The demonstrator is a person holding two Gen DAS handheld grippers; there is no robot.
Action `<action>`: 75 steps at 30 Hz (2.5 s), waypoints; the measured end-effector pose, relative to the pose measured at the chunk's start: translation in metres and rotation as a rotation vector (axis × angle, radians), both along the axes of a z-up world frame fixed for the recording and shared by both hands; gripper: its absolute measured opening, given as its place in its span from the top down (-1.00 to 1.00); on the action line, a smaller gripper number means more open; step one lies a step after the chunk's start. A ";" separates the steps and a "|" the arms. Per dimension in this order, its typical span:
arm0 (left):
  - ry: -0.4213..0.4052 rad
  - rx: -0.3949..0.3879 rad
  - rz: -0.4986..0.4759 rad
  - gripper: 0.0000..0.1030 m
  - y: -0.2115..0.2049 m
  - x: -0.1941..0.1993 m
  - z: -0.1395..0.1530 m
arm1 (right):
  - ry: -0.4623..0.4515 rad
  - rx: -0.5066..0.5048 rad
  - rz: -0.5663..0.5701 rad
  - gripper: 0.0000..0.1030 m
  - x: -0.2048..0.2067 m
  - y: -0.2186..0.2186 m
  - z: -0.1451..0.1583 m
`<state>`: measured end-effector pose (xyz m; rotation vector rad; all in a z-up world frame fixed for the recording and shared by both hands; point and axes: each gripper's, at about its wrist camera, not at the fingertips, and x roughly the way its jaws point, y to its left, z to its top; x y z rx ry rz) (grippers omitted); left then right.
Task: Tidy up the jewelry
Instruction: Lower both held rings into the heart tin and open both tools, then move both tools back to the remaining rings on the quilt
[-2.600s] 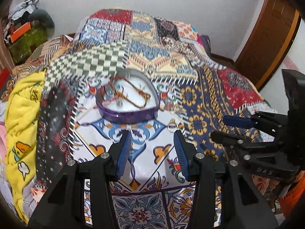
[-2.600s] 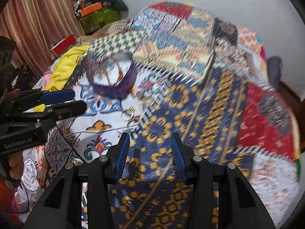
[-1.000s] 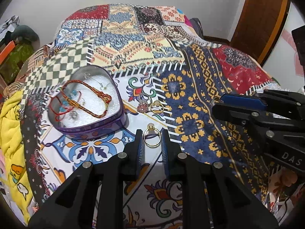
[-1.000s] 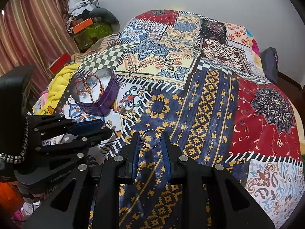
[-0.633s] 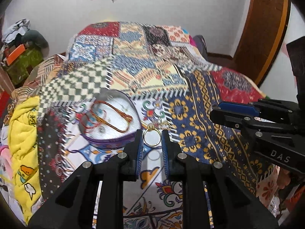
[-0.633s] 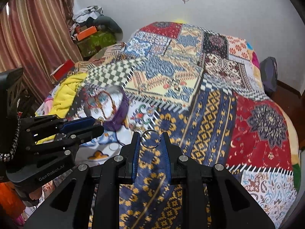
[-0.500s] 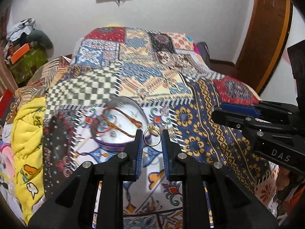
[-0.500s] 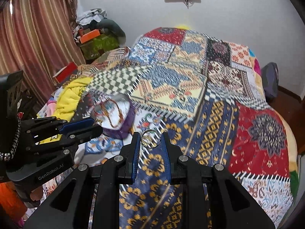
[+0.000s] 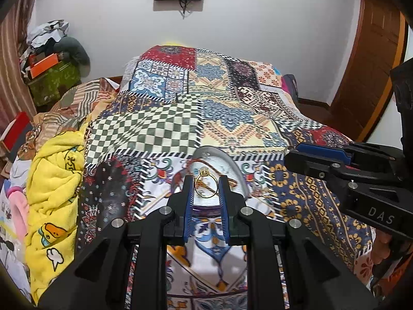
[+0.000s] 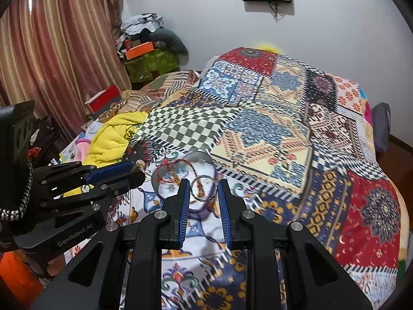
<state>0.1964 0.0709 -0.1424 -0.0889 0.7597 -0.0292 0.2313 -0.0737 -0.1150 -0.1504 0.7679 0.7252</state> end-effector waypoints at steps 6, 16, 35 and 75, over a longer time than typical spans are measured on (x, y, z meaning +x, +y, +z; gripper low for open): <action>0.011 -0.015 0.014 0.65 0.016 0.007 -0.011 | 0.013 -0.014 0.033 0.61 0.008 0.020 -0.009; 0.034 -0.047 0.006 0.66 0.030 0.018 -0.030 | 0.063 -0.066 0.079 0.61 0.022 0.049 -0.037; 0.082 -0.084 -0.056 0.65 0.031 0.042 -0.047 | 0.073 -0.164 0.107 0.61 0.029 0.056 -0.060; 0.066 -0.025 -0.018 0.29 0.013 -0.009 -0.008 | 0.019 -0.146 -0.065 0.34 0.010 -0.021 -0.015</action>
